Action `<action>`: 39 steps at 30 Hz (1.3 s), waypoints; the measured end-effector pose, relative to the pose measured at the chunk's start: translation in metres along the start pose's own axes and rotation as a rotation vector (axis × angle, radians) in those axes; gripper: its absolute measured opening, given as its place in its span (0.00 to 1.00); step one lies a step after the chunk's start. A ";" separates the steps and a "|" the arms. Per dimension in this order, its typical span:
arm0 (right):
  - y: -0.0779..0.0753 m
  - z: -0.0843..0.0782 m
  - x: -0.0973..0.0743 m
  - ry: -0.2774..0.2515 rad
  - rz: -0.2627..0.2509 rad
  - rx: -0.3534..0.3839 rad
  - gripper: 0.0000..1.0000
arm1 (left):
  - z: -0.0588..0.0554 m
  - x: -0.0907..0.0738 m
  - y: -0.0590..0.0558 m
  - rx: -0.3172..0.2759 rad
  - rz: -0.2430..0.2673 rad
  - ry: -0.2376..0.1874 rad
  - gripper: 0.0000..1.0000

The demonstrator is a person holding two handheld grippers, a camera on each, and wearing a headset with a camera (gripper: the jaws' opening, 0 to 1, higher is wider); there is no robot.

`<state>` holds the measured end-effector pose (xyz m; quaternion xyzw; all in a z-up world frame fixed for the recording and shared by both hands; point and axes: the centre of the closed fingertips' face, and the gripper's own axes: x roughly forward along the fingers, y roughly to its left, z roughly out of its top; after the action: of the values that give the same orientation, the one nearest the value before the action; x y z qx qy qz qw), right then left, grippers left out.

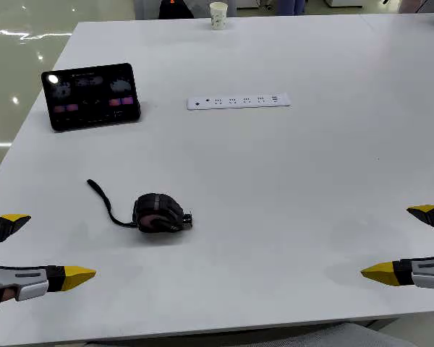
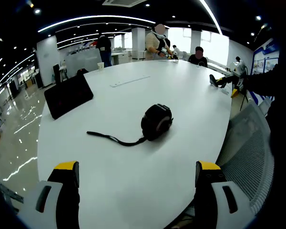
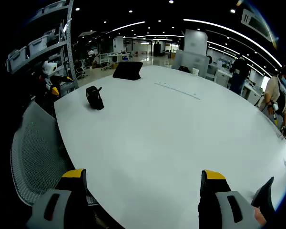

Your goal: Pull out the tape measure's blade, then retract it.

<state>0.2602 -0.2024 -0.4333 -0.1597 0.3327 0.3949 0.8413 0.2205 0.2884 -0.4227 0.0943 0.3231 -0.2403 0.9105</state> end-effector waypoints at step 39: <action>0.027 0.035 0.049 -0.066 0.118 -0.123 0.99 | 0.016 0.027 -0.002 0.121 -0.099 0.017 0.99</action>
<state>0.2778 -0.1392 -0.4420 -0.1782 0.2888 0.4684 0.8157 0.2463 0.2708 -0.4276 0.1351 0.3201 -0.3031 0.8874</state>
